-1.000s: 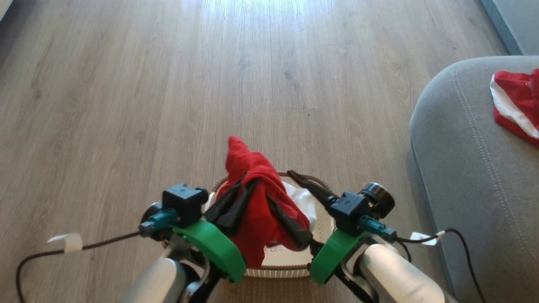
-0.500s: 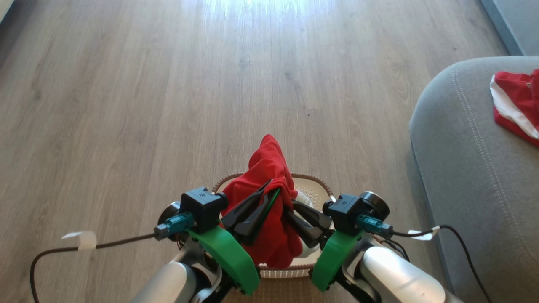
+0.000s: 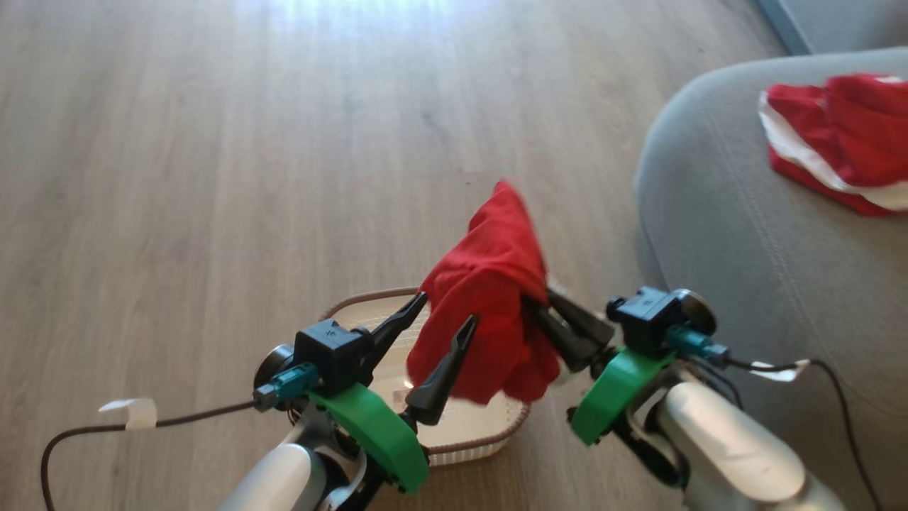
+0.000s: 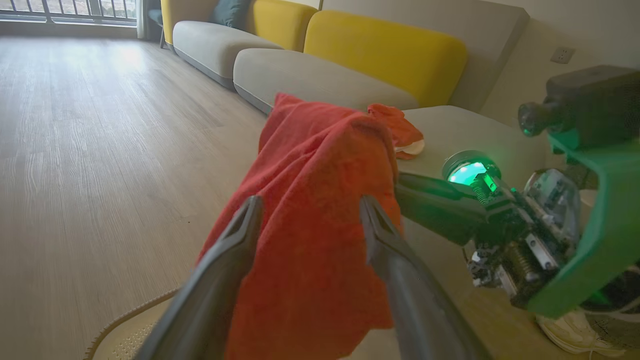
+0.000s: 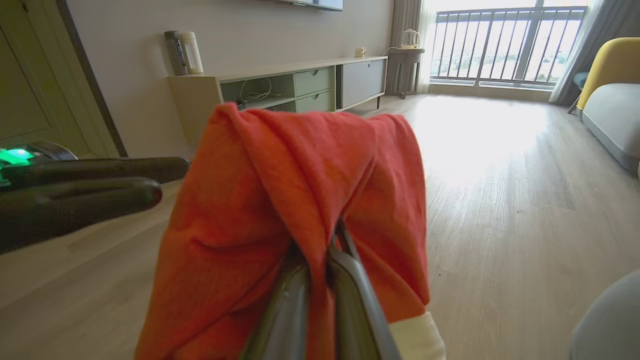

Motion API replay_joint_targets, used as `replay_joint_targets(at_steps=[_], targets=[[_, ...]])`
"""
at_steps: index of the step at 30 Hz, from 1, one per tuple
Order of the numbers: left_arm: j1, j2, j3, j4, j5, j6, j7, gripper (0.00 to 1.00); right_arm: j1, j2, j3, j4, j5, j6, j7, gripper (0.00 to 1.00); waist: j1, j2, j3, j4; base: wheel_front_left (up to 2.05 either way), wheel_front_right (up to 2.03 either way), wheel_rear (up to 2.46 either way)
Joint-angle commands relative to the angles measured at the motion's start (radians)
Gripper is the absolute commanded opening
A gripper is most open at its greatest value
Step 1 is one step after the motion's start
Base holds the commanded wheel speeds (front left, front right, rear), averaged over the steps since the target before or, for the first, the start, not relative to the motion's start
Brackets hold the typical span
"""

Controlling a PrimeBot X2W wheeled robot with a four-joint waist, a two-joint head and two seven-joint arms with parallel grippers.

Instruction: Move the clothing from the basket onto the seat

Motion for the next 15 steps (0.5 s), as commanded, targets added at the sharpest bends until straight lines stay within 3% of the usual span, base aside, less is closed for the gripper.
replay_joint_targets(at_steps=[1,15], targets=[[-0.04,0.007,0.039,-0.026,0.006,0.005,-0.011,1.0,-0.039,-0.005,-0.011,-0.045,-0.007,0.0,-0.007,0.0,0.0,0.0,0.014,-0.048,0.0,0.0,0.0],[-0.059,-0.032,0.001,0.0,0.009,-0.002,-0.035,1.0,0.011,-0.048,-0.145,-0.174,-0.057,0.0,0.037,0.0,0.0,0.0,0.075,-0.274,0.0,0.0,0.0]])
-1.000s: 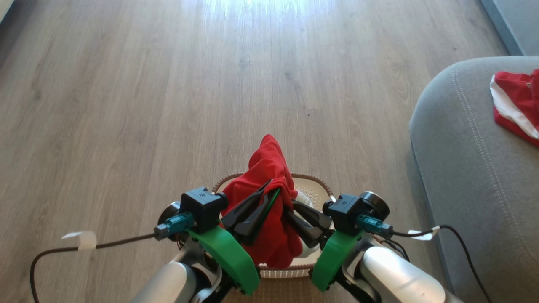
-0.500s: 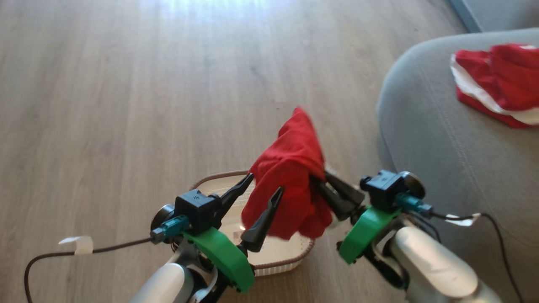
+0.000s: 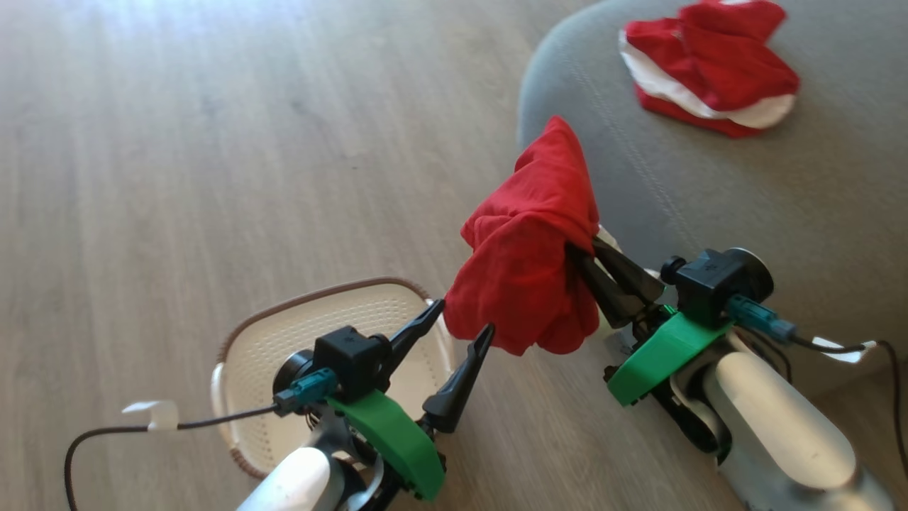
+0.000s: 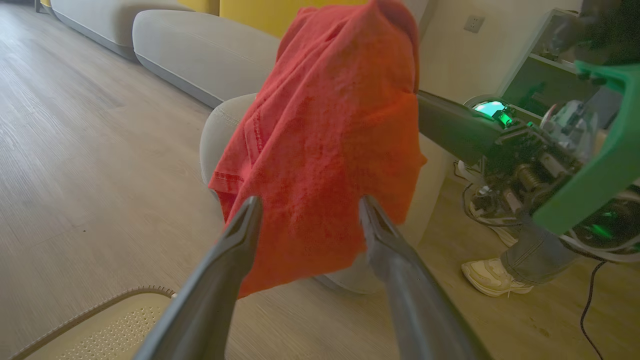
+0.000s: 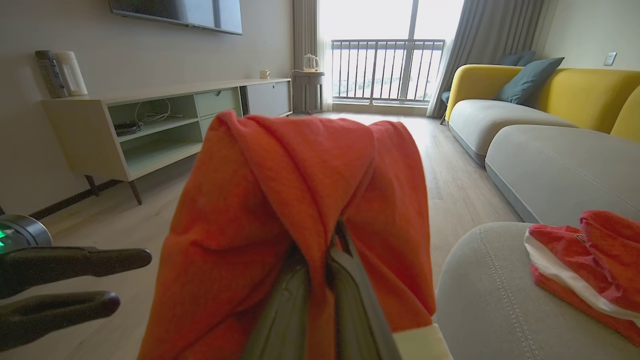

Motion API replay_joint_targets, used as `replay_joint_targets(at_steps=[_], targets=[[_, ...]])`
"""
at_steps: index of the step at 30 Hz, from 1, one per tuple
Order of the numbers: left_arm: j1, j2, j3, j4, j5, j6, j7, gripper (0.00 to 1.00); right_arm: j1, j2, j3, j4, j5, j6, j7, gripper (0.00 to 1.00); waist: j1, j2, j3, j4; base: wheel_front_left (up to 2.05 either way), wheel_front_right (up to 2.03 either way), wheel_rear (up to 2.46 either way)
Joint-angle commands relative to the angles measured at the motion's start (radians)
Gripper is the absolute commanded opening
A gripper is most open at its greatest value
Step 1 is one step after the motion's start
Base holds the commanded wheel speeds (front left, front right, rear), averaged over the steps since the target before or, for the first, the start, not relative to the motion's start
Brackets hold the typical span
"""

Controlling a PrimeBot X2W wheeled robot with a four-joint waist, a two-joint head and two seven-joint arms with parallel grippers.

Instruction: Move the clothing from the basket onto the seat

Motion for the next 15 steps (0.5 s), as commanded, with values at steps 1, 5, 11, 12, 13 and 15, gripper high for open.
replay_joint_targets(at_steps=[1,5,11,12,13,15], targets=[[-0.053,-0.003,0.03,-0.03,0.008,-0.002,-0.013,1.0,0.001,-0.002,-0.008,-0.046,-0.005,0.0,0.005,0.0,-0.0001,0.0,0.019,-0.047,0.0,0.0,0.0],[-0.058,-0.002,0.024,-0.031,0.009,-0.003,-0.01,1.0,0.014,0.001,-0.034,-0.065,-0.012,0.0,0.012,0.0,-0.0001,0.0,0.031,-0.09,0.0,0.0,0.0],[-0.073,0.0,0.022,-0.038,0.011,0.001,-0.005,1.0,0.028,0.01,-0.054,-0.079,-0.018,0.0,0.015,0.0,-0.0001,0.0,0.049,-0.12,0.0,0.0,0.0],[-0.075,0.0,0.021,-0.04,0.012,0.001,-0.003,1.0,0.03,0.01,-0.058,-0.079,-0.019,0.0,0.014,0.0,-0.0001,0.0,0.053,-0.121,0.0,0.0,0.0],[-0.077,0.001,0.019,-0.042,0.012,0.0,-0.001,1.0,0.031,0.012,-0.062,-0.08,-0.021,0.0,0.013,0.0,-0.0001,0.0,0.057,-0.12,0.0,0.0,0.0],[-0.081,0.004,0.017,-0.047,0.013,0.0,0.004,1.0,0.032,0.015,-0.071,-0.081,-0.023,0.0,0.01,0.0,-0.0001,0.0,0.069,-0.118,0.0,0.0,0.0]])
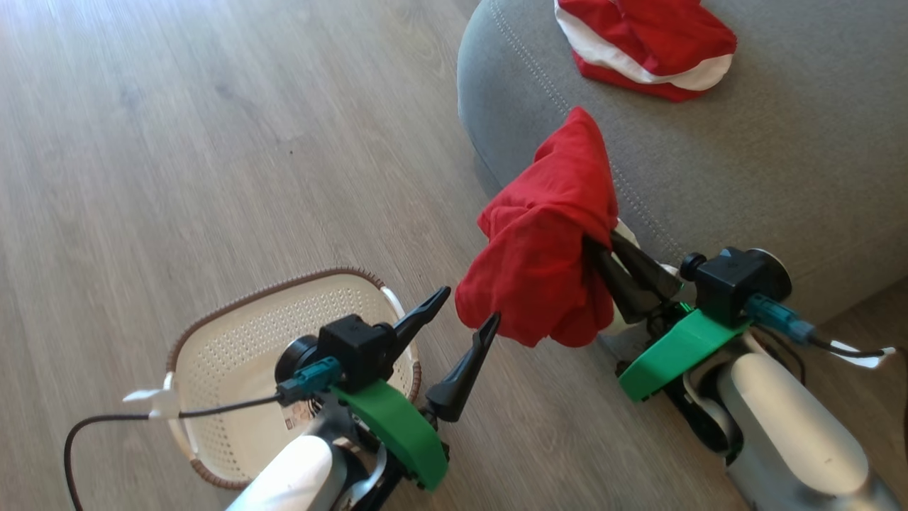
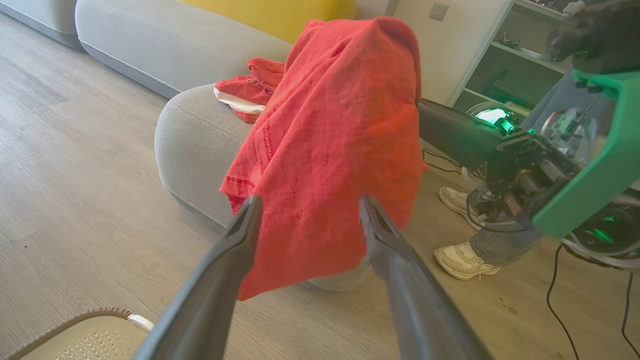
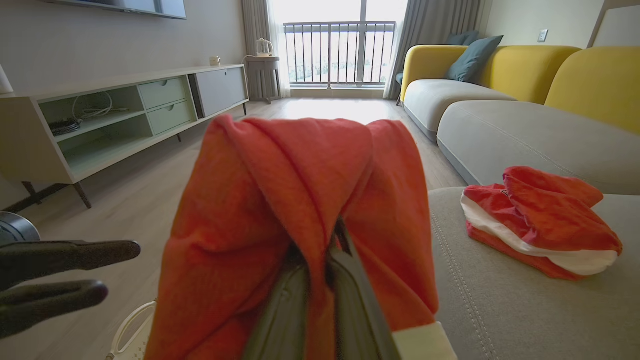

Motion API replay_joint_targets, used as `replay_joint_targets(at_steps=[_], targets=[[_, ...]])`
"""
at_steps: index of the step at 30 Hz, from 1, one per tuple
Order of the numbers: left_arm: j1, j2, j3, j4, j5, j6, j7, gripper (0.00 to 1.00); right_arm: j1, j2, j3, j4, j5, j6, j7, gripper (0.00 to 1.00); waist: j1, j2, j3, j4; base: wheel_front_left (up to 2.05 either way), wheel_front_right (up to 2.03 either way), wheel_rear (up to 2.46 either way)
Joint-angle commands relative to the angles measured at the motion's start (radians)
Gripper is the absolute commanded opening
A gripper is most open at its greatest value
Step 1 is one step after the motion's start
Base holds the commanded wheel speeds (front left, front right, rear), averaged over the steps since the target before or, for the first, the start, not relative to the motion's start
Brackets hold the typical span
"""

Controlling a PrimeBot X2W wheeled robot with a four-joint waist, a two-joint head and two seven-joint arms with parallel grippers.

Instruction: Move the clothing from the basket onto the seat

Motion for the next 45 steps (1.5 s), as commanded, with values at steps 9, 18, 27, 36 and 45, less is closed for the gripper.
replay_joint_targets(at_steps=[9,18,27,36,45], targets=[[-0.126,0.024,0.031,-0.085,0.033,0.012,0.051,1.0,-0.06,0.041,-0.075,-0.053,0.006,0.0,-0.029,0.0,-0.0001,0.0,0.161,0.03,0.0,0.0,0.0],[-0.325,0.076,0.06,-0.147,0.099,0.009,0.158,1.0,-0.346,0.066,-0.234,0.013,0.032,0.0,-0.057,0.0,-0.0001,0.0,0.442,0.033,0.0,0.0,0.0],[-0.478,0.085,0.052,-0.154,0.142,-0.013,0.227,1.0,-0.699,-0.027,-0.48,0.243,0.047,0.0,-0.06,0.0,-0.0001,0.0,0.573,0.024,0.0,0.0,0.0],[-0.539,0.053,0.014,-0.159,0.15,-0.033,0.244,1.0,-0.986,-0.192,-0.719,0.517,-0.043,0.0,0.011,0.0,-0.0001,0.0,0.649,0.075,0.0,0.0,0.0],[-0.51,0.021,-0.014,-0.193,0.149,-0.011,0.22,1.0,-1.1,-0.233,-1.037,0.77,-0.261,0.0,0.012,0.0,-0.0001,0.0,0.759,0.204,0.0,0.0,0.0]])
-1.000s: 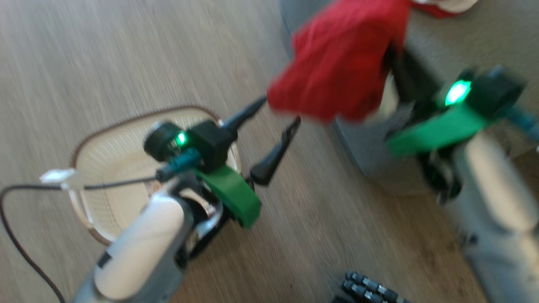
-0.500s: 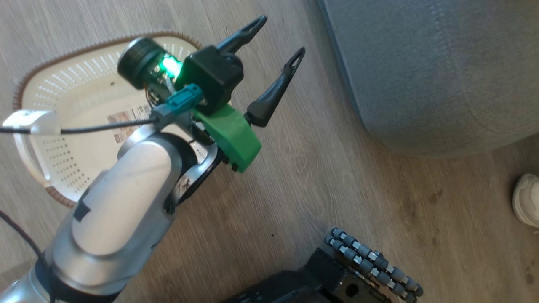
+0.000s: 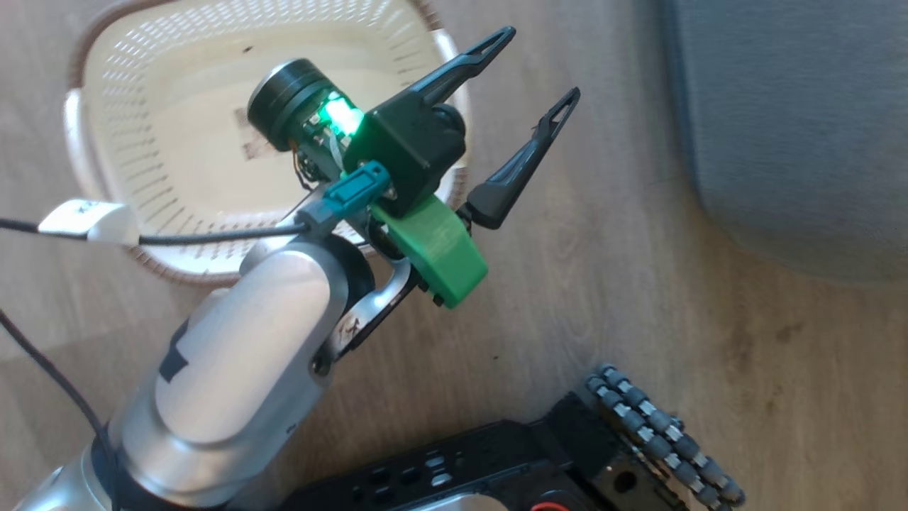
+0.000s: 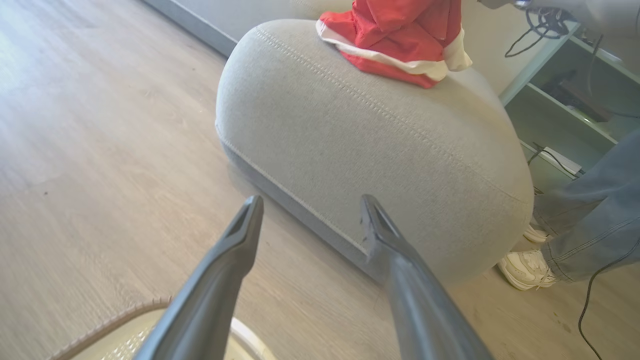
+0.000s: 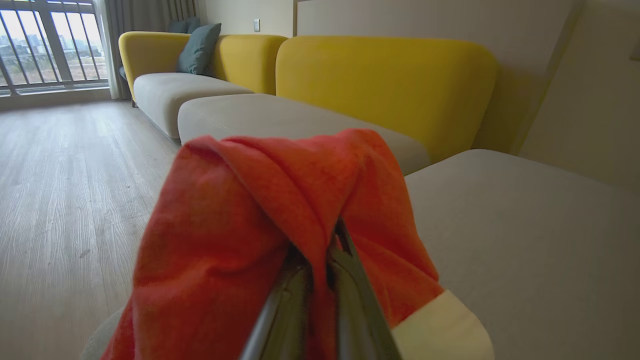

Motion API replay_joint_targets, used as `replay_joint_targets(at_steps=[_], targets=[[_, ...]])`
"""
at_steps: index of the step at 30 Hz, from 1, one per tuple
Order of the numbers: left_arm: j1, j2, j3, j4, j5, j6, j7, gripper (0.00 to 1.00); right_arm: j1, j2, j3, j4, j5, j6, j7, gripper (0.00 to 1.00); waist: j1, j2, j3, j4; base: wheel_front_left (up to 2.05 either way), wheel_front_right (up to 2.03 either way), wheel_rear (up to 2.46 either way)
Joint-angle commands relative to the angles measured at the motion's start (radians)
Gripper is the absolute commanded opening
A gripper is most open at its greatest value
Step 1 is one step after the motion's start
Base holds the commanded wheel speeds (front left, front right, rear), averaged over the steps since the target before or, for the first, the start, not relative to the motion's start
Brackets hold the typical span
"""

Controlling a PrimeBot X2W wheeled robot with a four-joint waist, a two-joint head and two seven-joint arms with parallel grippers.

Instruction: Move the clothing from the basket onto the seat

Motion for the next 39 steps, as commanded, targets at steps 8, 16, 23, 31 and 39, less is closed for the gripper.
replay_joint_targets(at_steps=[8,16,23,31,39], targets=[[0.093,0.028,0.026,-0.049,0.0,0.034,-0.046,1.0,0.042,0.108,-0.197,0.081,-0.187,0.0,-0.074,1.0,-0.0001,0.0001,0.039,0.115,0.0,0.0,0.0],[0.132,0.046,0.064,-0.011,-0.038,0.039,-0.106,1.0,0.094,0.203,-0.141,0.039,-0.3,0.0,-0.081,1.0,-0.0001,0.0001,-0.112,0.068,0.0,0.0,0.0],[0.23,0.033,0.103,0.104,-0.123,0.041,-0.192,1.0,0.337,0.264,0.127,-0.11,-0.244,0.0,-0.082,1.0,-0.0001,0.0001,-0.348,0.066,0.0,0.0,0.0],[0.343,0.044,0.175,0.233,-0.177,0.088,-0.282,1.0,0.654,0.289,0.352,-0.369,-0.04,0.0,-0.078,1.0,-0.0001,0.0001,-0.542,0.147,0.0,0.0,0.0],[0.445,0.084,0.236,0.365,-0.194,0.135,-0.353,1.0,0.999,0.363,0.461,-0.649,0.104,0.0,-0.02,1.0,-0.0001,0.0001,-0.675,0.249,0.0,0.0,0.0]])
